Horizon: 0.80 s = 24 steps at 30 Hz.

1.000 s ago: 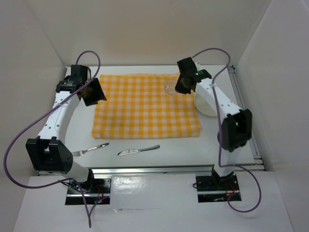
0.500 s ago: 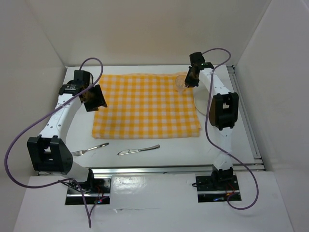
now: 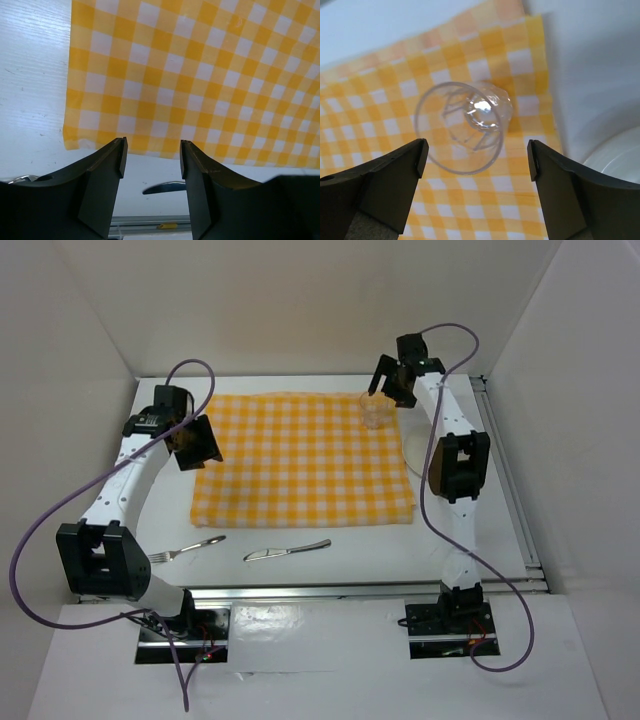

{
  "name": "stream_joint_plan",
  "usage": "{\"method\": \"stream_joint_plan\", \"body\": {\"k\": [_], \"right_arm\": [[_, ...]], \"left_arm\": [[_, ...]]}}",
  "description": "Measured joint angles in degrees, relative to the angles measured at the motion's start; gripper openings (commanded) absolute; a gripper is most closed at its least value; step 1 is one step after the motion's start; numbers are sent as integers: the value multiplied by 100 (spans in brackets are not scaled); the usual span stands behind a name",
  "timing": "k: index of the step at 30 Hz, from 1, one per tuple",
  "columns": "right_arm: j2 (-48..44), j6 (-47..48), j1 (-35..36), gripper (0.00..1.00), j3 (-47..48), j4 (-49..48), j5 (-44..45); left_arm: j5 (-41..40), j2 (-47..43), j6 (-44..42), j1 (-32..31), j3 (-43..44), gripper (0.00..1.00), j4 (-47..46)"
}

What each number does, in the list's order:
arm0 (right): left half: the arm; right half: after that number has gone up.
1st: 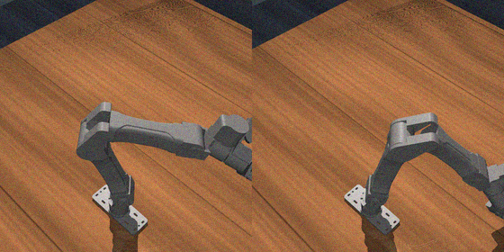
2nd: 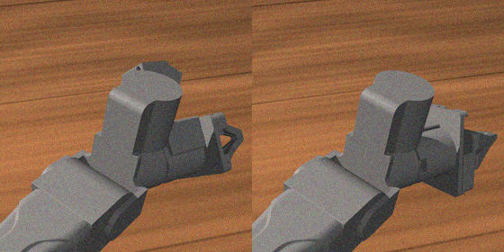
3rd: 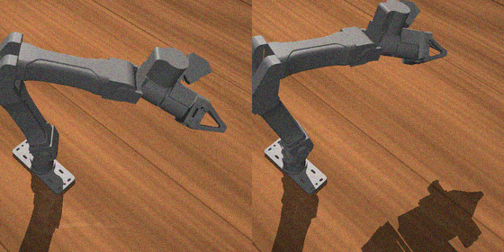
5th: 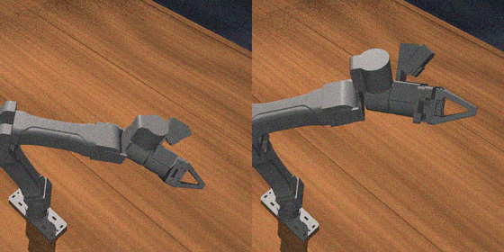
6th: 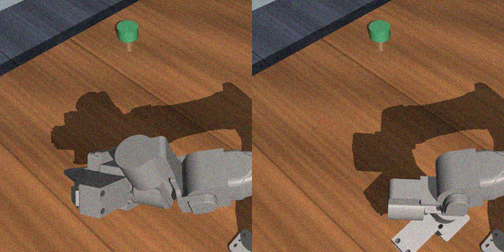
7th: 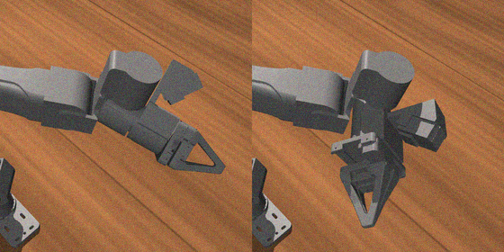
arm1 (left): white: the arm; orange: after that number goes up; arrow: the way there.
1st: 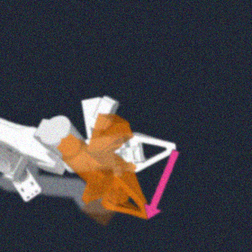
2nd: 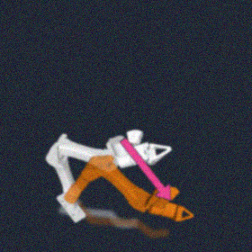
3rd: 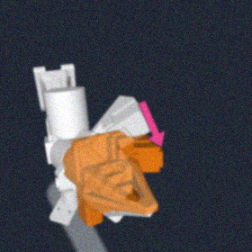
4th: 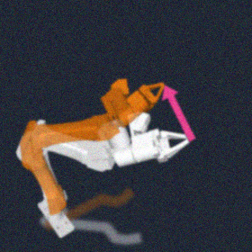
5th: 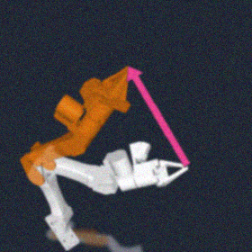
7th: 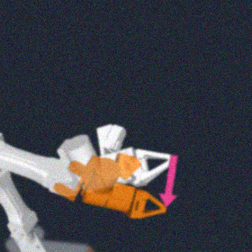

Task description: Set the dinner table for one person

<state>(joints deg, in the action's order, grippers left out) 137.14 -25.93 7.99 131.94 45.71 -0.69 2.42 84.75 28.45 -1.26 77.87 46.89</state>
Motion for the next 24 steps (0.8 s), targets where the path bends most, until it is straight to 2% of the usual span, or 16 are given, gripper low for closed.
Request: {"method": "stream_joint_plan", "body": {"k": [2,5,12,16,20,24], "right_arm": [[-133,7,-2,94,149,-44,-7],[-859,9,-24,94,-417,-249,22],[-4216,-221,-391,88,-3801,-1158,243],[-5912,-599,-1368,86,-5980,-1698,-160],[-6489,-992,-2677,85,-7823,-2135,-868],[-6384,-1335,-3027,85,-8767,-2332,-1366]], "left_arm": [[-4,0,0,-2,0,63,-7],[-57,0,0,-11,0,63,-4],[-223,-92,-13,-52,11,63,31],[-280,-260,-22,-66,24,63,70],[-260,-350,-22,-94,103,63,81],[-254,-363,-24,-153,133,63,76]]}}
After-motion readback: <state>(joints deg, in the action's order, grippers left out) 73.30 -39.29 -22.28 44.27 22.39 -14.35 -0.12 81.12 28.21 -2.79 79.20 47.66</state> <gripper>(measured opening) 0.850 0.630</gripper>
